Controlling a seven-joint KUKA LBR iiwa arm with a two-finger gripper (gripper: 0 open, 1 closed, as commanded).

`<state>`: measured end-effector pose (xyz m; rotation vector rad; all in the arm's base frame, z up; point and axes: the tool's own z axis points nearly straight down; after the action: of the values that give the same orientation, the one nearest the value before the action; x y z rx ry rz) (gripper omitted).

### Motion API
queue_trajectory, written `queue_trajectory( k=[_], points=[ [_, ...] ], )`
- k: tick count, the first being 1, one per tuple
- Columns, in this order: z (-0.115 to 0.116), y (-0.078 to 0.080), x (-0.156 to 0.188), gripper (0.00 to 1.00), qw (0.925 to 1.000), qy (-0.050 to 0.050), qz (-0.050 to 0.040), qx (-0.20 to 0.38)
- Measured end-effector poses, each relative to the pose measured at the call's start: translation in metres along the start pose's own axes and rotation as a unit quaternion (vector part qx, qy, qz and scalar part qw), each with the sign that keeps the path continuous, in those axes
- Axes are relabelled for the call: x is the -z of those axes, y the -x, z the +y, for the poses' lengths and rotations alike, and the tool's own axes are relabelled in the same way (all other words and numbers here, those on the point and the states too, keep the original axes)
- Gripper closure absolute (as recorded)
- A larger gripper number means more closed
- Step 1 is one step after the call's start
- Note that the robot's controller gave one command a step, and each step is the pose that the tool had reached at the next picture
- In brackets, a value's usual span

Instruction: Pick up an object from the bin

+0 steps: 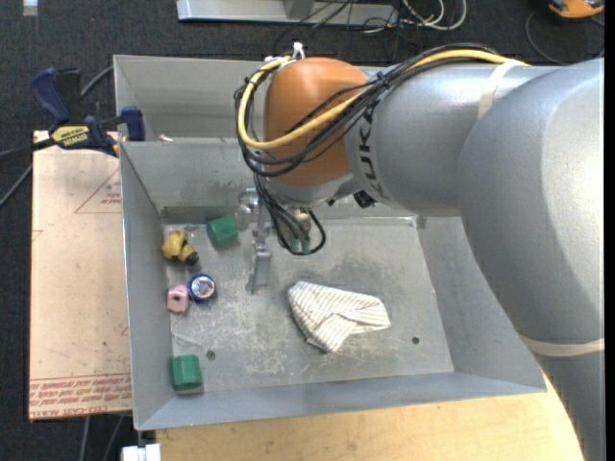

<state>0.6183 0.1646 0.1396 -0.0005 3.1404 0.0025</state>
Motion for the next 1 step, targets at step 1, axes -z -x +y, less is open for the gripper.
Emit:
queue_trajectory(
  k=[1],
  points=[
    [-0.0525, 0.0009, -0.0731, 0.0, 0.9998, -0.001, 0.0046, -0.02]
  ],
)
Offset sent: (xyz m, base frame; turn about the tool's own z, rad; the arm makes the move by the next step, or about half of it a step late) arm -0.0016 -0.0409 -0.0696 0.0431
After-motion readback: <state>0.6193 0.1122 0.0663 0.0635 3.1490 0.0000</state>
